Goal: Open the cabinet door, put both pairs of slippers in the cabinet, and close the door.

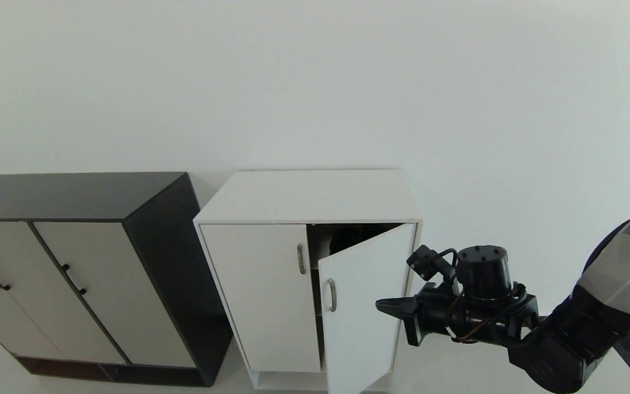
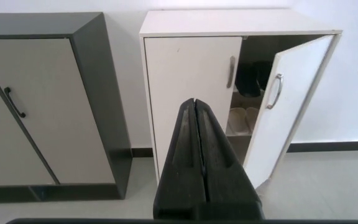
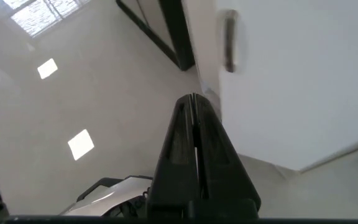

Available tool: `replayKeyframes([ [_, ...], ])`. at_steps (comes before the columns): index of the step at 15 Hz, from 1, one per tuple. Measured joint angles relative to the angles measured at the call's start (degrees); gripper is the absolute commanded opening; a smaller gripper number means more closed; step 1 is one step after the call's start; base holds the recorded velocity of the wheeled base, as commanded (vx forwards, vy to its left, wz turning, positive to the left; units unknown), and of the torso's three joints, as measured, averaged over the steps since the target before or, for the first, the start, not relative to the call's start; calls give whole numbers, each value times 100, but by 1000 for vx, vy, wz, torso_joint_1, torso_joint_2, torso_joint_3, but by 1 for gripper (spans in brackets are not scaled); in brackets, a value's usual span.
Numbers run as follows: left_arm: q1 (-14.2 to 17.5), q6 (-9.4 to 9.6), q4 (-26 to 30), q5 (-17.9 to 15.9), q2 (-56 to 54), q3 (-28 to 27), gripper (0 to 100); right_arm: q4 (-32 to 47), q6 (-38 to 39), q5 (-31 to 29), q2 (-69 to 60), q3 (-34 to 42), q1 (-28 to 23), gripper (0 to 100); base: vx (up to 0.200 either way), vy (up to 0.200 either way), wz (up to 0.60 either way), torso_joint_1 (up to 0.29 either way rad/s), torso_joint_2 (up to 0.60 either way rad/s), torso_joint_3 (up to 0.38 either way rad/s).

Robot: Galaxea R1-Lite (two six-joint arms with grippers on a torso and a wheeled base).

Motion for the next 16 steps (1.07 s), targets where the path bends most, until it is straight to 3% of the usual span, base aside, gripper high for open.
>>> replayKeyframes([
  [6, 0, 0, 0, -9, 0, 0, 0, -77, -13, -13, 384, -238, 0, 0, 200, 0, 0, 4, 3, 3],
  [16, 0, 2, 0, -9, 0, 0, 0, -88, 33, -5, 802, -767, -66, 0, 0, 0, 0, 0, 0, 0],
])
